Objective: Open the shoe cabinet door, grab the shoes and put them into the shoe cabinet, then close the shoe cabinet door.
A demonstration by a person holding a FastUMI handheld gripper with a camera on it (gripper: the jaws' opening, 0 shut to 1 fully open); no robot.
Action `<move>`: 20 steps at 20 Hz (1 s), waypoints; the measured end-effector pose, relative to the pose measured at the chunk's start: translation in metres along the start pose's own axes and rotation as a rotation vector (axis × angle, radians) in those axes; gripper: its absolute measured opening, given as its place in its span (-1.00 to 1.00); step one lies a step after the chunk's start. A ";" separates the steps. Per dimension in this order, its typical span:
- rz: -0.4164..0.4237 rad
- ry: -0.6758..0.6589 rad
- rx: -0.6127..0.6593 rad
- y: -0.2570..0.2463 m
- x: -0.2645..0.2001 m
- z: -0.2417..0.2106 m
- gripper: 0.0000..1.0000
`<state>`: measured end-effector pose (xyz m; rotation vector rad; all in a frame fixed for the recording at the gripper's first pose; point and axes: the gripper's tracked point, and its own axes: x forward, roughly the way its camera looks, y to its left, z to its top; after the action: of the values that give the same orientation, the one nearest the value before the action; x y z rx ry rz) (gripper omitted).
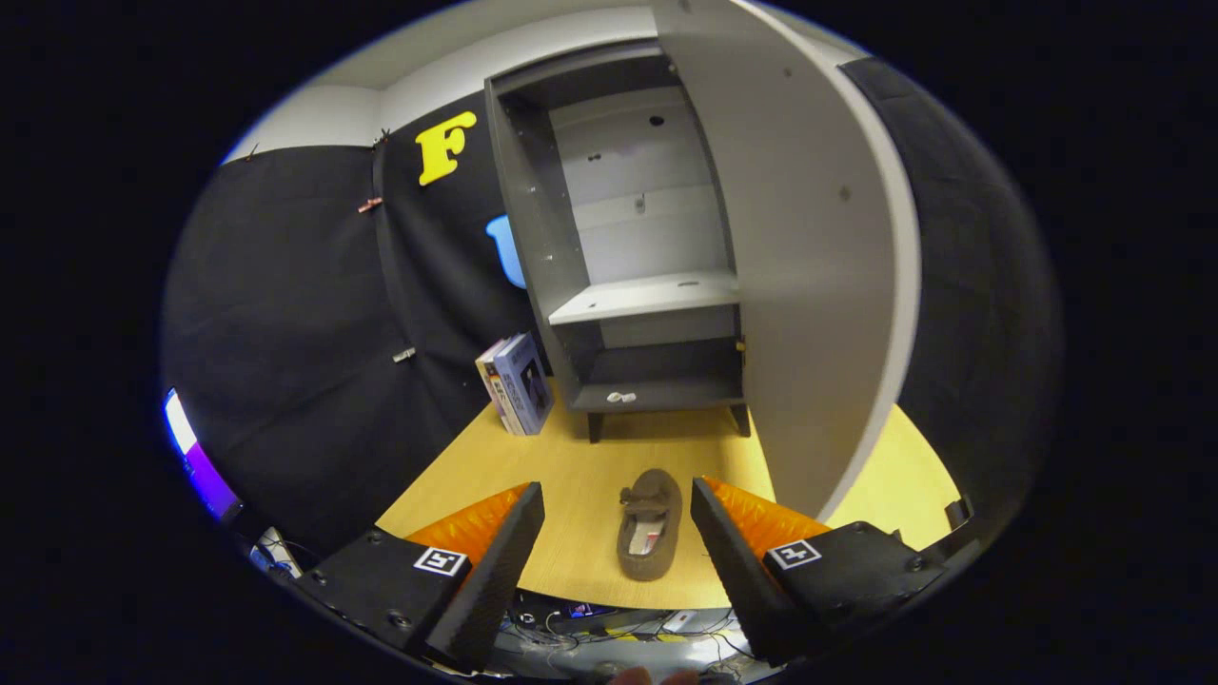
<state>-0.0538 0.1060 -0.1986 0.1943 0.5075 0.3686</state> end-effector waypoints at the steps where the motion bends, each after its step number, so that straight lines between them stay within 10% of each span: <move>1: 0.000 0.035 0.000 0.005 0.021 -0.016 0.97; 20: -0.118 0.313 0.047 -0.014 0.249 -0.195 0.81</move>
<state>0.0539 0.2084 -0.4785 0.1517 0.8329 0.2727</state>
